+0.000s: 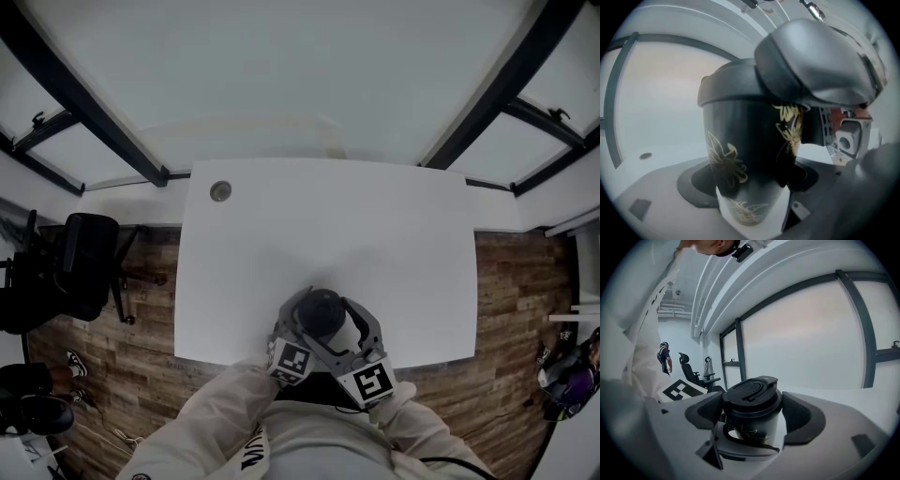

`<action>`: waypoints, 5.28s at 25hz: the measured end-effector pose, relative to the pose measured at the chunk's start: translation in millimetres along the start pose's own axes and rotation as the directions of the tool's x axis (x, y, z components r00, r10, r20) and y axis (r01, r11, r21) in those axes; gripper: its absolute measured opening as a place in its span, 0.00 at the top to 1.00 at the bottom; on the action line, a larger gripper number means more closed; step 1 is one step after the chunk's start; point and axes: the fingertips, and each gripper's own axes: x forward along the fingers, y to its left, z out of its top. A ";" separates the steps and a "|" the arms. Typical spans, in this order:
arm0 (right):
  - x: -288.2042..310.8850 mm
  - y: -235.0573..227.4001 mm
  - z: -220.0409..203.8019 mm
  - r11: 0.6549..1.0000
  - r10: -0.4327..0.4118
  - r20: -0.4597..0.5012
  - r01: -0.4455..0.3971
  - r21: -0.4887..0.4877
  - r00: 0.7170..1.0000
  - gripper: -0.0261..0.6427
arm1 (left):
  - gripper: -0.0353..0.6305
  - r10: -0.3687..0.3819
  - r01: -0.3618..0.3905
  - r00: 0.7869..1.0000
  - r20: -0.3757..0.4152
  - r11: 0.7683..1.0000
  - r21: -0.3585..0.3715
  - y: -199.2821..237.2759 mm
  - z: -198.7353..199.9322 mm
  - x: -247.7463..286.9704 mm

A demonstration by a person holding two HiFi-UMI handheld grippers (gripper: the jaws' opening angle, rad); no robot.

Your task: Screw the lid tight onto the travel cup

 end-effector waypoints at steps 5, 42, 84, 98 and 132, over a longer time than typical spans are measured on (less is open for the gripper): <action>-1.9 0.6 6.9 0.990 0.142 0.005 -0.142 0.004 0.990 0.38 | 0.36 -0.121 0.121 0.993 -0.010 0.992 0.041 -3.5 -0.7 -2.1; 16.4 14.7 -9.5 0.800 0.533 -0.235 -0.574 -0.174 0.813 0.37 | 0.35 -0.478 0.479 0.877 -0.042 0.866 0.146 -6.8 -5.1 -10.1; 7.7 10.4 -3.7 0.947 0.322 -0.048 -0.322 0.007 0.946 0.38 | 0.35 -0.270 0.305 0.924 -0.270 0.947 0.096 9.0 -21.7 -37.6; -31.4 -4.5 3.8 0.964 0.266 -0.046 -0.265 0.014 0.963 0.38 | 0.35 -0.131 0.134 0.960 -0.249 0.991 -0.007 13.9 -34.9 -81.1; -104.9 -51.3 62.6 0.907 -0.413 0.024 0.410 0.093 0.910 0.93 | 0.94 0.402 -0.400 0.910 0.101 0.916 -0.034 90.4 106.5 -173.8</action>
